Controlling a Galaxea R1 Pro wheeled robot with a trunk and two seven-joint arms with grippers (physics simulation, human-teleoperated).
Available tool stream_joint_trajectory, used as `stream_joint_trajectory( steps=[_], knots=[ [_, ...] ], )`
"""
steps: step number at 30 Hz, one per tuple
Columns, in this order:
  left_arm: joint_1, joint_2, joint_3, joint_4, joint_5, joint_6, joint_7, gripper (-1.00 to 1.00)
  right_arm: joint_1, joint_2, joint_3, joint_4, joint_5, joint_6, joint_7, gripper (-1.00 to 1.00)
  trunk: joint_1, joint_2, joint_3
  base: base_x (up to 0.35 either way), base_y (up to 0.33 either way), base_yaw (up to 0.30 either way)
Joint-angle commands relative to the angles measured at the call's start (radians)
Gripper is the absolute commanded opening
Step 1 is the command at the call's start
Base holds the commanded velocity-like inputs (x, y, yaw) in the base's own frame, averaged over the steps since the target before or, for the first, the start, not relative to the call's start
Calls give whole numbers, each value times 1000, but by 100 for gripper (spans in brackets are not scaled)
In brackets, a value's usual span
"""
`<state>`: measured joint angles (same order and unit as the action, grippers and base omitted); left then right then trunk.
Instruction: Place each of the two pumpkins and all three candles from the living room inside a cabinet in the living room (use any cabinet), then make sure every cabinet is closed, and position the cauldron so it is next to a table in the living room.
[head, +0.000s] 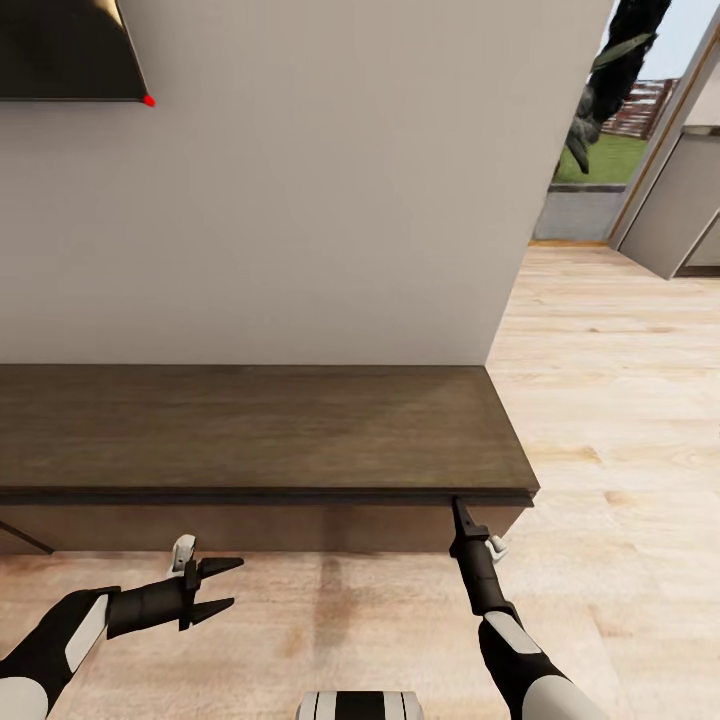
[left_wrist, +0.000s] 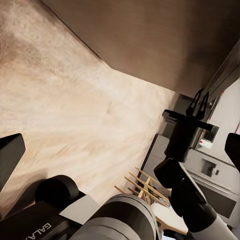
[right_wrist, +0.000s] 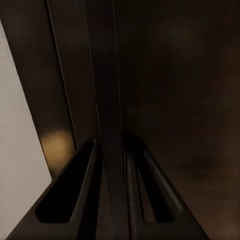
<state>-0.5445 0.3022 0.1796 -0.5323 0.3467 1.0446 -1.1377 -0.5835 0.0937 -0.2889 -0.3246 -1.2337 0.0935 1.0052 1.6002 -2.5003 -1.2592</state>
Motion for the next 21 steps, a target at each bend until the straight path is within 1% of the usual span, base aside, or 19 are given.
stream_joint_trajectory(
  steps=[1,4,21],
  knots=[
    [0,0,0,0,0,0,0,100,1,0,-1,10,2,0,-2,-100,0,0,0,-2,0,0],
    [0,0,0,0,0,0,0,100,0,0,-1,10,2,0,-2,-100,0,0,0,-104,0,0],
    [0,0,0,0,0,0,0,100,0,0,-1,10,2,0,-2,-100,0,0,0,-194,0,0]
  ],
)
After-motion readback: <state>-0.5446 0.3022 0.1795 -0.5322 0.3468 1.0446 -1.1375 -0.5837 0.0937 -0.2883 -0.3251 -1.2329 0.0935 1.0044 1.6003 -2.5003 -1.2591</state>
